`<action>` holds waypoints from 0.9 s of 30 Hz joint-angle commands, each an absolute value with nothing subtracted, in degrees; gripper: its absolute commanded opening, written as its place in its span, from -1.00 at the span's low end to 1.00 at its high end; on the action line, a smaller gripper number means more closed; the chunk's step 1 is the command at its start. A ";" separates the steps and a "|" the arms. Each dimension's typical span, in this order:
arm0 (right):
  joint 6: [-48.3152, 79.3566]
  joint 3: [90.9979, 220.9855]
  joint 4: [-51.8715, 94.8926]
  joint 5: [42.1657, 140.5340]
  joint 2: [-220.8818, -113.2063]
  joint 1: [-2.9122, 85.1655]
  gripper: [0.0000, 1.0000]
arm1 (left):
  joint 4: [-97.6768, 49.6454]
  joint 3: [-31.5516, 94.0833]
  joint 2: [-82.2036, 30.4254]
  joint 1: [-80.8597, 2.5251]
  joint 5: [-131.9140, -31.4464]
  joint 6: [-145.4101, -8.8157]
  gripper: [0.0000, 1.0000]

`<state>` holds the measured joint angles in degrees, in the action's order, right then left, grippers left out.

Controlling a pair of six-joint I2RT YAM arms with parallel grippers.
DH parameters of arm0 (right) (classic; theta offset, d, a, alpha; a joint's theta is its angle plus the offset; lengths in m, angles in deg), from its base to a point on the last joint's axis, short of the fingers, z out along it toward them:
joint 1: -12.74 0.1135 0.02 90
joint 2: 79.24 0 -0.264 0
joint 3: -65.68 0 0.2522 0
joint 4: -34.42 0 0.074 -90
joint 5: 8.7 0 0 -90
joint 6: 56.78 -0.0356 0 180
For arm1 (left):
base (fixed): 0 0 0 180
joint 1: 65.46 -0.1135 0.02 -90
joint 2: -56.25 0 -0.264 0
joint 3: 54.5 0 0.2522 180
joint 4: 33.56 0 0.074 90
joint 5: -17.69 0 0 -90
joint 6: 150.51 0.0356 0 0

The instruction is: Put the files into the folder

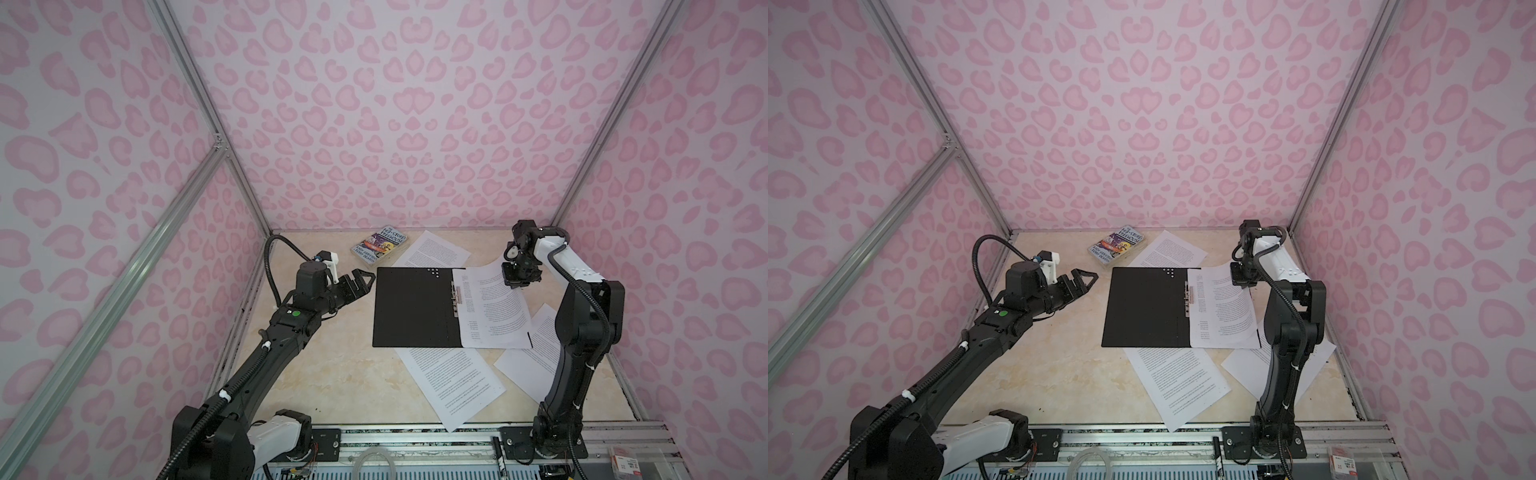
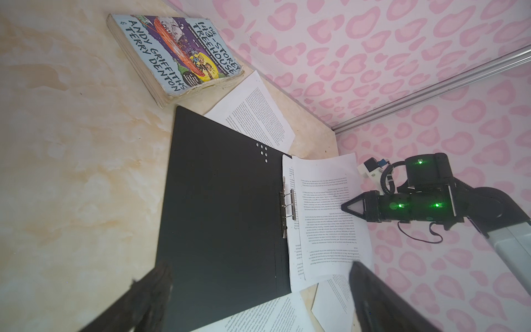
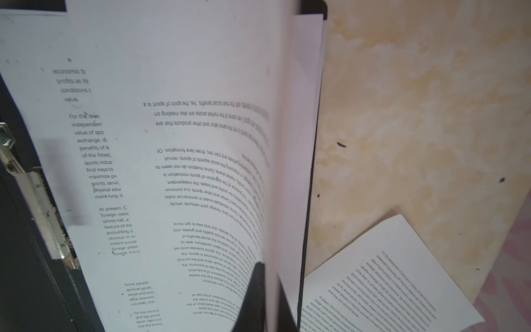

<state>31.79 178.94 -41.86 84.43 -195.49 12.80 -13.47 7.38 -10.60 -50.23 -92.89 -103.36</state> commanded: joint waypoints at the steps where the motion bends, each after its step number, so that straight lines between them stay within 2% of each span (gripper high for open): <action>1: 33.22 178.34 -42.14 86.26 -195.86 13.48 -1.00 | -13.83 6.32 -10.18 -50.32 -93.08 -102.51 0.95; 5: 31.93 178.23 -42.53 90.42 -196.05 13.99 -1.00 | -14.33 5.91 -11.47 -50.27 -93.91 -103.22 0.95; 27: 27.27 175.20 -40.74 95.68 -195.70 15.05 -1.00 | -14.60 6.81 -15.70 -50.33 -95.51 -102.78 0.95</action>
